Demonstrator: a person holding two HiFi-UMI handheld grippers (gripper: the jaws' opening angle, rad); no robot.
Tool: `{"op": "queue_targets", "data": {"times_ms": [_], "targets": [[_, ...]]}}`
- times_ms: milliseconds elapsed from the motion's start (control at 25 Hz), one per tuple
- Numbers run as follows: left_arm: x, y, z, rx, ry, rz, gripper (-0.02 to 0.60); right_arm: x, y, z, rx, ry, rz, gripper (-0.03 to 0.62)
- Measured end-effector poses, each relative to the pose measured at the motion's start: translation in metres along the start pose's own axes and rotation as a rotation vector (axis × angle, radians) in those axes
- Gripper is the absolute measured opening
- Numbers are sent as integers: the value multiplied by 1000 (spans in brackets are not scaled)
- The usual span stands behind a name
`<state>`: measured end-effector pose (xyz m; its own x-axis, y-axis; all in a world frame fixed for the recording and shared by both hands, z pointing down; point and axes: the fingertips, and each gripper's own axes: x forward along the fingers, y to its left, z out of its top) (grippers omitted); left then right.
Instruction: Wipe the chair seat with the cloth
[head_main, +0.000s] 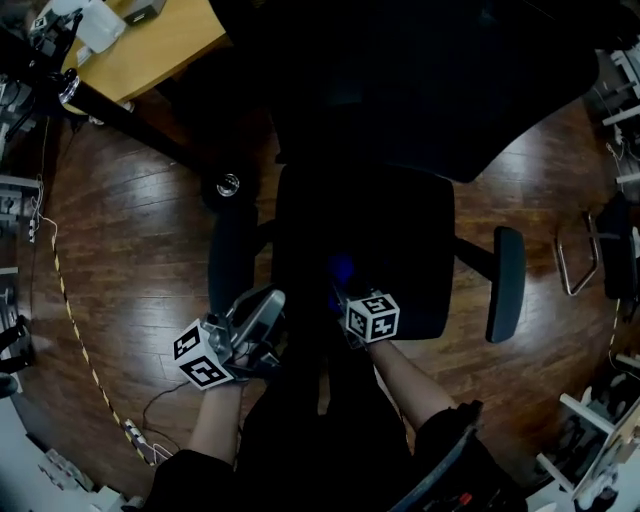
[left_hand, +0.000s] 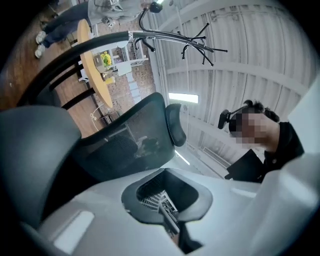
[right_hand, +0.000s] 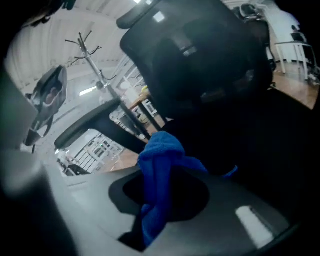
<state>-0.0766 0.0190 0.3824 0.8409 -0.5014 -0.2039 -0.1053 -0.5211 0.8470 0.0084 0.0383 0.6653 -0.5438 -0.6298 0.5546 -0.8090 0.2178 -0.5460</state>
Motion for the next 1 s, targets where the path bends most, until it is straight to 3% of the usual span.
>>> {"op": "queue_targets", "data": {"times_ms": [240,480,720,1000], "targets": [[-28,1,18,25,-56,49,0,71,112,-73,-145,221,154,61],[-37,-1,21,42,-80,63,0,77,132,-100,-230,253,158,60],[-25,-7,15,45,-37,27,0,55,99,-105,-250,246,133,60],[20,-11,-11,10,70,-37,0,-19,-28,-90,-103,193,-128,60]]}}
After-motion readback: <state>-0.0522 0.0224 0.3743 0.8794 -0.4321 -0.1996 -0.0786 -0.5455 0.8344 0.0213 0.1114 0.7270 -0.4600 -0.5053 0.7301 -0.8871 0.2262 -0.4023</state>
